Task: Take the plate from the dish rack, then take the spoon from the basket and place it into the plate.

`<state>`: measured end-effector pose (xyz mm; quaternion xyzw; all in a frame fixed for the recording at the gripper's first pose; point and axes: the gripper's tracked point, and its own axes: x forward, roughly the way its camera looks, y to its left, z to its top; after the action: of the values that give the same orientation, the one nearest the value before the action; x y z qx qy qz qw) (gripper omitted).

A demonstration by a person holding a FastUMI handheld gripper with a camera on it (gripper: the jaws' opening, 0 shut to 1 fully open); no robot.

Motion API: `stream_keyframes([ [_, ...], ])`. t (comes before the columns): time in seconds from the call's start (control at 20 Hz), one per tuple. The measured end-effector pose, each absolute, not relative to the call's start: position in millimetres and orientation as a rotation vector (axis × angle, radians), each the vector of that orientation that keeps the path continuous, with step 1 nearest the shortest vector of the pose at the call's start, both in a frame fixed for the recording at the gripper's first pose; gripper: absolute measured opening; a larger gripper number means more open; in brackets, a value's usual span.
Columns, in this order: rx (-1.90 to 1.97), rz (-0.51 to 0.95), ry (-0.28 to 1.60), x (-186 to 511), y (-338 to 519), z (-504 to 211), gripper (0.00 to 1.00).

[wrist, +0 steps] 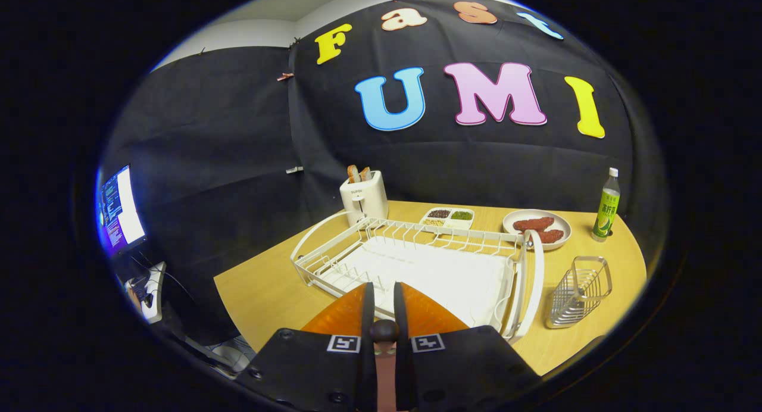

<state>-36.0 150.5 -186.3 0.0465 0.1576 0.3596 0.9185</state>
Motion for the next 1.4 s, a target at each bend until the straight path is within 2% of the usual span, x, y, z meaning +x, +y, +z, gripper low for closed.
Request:
stream_keyframes([
  [0.4, 0.088, 0.723, 0.343, -38, 154, -205, 0.16],
  [0.65, 0.054, 0.701, 0.402, -38, 140, -216, 0.22],
  [0.75, 0.055, 0.687, 0.437, -36, 130, -221, 0.31],
  [0.9, 0.083, 0.655, 0.424, -30, 117, -204, 0.7],
  [0.95, 0.083, 0.646, 0.411, -28, 112, -195, 0.72],
  [1.0, 0.079, 0.634, 0.397, -26, 107, -186, 0.84],
  [1.1, 0.077, 0.611, 0.352, -23, 94, -162, 0.99],
  [1.4, 0.052, 0.515, 0.209, -24, 47, -77, 0.98],
])
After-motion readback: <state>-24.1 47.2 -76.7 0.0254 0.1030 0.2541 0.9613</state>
